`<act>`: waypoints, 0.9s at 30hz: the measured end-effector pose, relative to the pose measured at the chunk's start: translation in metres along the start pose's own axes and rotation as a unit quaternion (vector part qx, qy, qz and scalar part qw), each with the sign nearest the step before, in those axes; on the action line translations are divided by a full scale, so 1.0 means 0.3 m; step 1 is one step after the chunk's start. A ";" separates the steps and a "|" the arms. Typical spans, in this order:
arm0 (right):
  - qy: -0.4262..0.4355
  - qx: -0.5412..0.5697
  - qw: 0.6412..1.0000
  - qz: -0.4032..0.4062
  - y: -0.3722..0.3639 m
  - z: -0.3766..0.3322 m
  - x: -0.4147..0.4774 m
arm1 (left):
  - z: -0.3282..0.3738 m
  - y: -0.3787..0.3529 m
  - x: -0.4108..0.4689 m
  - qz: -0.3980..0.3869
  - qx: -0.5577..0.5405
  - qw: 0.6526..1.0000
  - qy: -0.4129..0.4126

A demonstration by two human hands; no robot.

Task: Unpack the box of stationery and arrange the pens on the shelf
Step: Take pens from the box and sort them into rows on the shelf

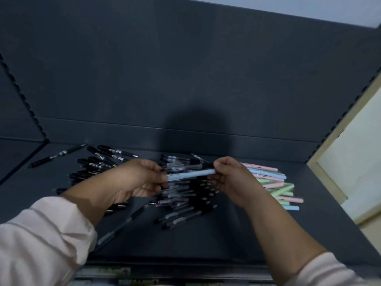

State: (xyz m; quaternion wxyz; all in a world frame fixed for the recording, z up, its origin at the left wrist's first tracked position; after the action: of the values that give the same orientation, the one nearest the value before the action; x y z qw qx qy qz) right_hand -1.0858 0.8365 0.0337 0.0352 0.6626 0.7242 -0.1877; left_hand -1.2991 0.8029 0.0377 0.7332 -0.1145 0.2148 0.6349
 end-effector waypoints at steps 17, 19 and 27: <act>-0.052 -0.049 0.996 -0.046 -0.520 0.172 0.092 | -0.116 0.570 -0.254 0.257 -0.189 0.946 -0.056; -0.057 -0.059 0.995 -0.059 -0.587 0.180 0.088 | -0.121 0.597 -0.273 0.267 -0.195 0.941 -0.067; -0.005 -0.145 0.989 0.037 -0.345 0.050 0.124 | -0.080 0.539 -0.242 0.237 -0.135 0.959 -0.078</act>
State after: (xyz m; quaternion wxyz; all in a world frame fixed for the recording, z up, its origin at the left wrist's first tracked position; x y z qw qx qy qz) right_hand -1.1938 0.8617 0.0320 0.1416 0.6756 0.7188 -0.0826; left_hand -1.4689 0.7554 0.0671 0.5539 -0.1086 0.0901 0.8206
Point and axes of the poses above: each hand's wrist, its own x-axis towards the middle knuckle, its own y-axis out of the back of the hand, z = x × y, the point moved 10 cm from there along x, towards the middle knuckle
